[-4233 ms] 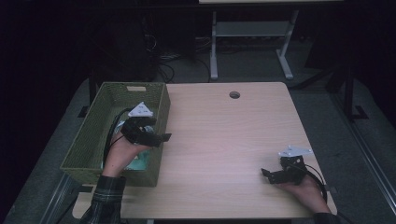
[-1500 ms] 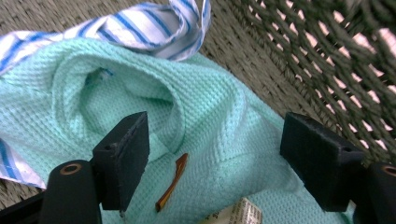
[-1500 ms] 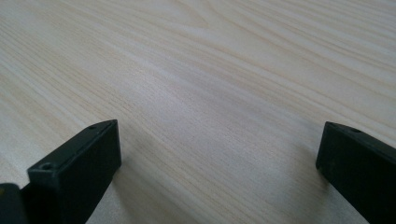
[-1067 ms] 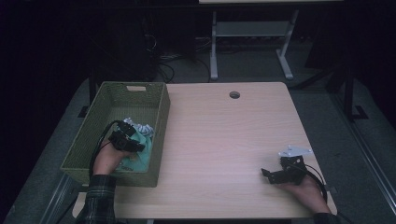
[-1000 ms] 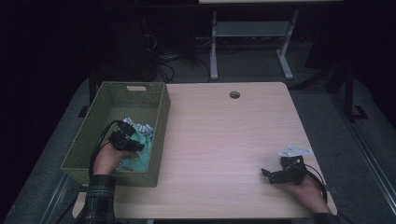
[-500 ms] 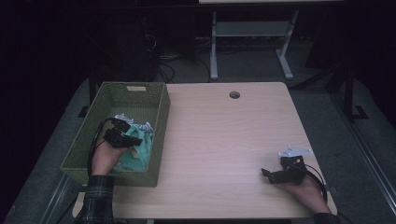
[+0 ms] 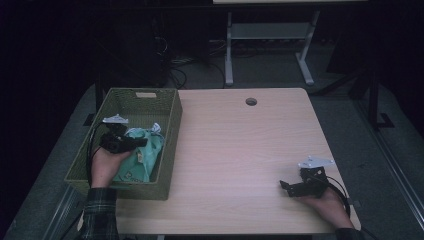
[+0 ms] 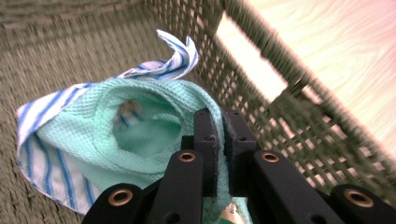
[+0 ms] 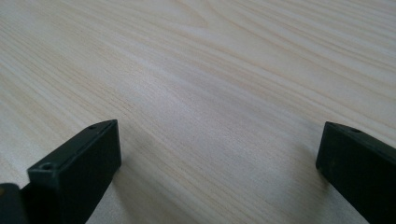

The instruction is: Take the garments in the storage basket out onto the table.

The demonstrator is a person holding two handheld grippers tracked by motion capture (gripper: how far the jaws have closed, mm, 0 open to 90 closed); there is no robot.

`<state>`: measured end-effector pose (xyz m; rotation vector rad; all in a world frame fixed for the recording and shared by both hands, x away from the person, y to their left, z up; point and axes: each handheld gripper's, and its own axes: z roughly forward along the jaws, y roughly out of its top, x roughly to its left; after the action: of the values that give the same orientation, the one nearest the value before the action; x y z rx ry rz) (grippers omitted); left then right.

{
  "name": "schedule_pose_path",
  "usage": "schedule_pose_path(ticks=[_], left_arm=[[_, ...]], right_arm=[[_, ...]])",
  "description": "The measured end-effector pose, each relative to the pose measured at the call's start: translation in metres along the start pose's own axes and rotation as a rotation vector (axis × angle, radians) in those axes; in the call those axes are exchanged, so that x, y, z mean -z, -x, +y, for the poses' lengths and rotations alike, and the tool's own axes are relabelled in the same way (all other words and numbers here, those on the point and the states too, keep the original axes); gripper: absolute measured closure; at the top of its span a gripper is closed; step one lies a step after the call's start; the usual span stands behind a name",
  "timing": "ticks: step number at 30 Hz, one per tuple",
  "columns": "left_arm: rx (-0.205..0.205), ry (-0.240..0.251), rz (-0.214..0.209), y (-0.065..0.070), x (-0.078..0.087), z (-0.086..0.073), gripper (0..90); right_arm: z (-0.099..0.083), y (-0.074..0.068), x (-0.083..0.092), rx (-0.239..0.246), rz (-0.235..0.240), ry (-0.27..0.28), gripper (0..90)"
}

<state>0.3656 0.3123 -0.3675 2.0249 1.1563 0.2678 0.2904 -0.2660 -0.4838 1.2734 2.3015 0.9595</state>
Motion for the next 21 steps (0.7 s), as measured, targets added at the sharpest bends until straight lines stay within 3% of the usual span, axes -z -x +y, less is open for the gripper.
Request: schedule_pose_path(ticks=[5,21], left_arm=[[0.009,0.072,-0.013,0.002,0.01,0.005,85.2],[-0.018,0.183,-0.016,0.006,0.038,0.03,85.7]], right_arm=[[0.0,0.0,0.0,-0.001,-0.001,-0.001,0.0],[0.0,0.0,0.0,-0.005,0.001,-0.002,0.0]])
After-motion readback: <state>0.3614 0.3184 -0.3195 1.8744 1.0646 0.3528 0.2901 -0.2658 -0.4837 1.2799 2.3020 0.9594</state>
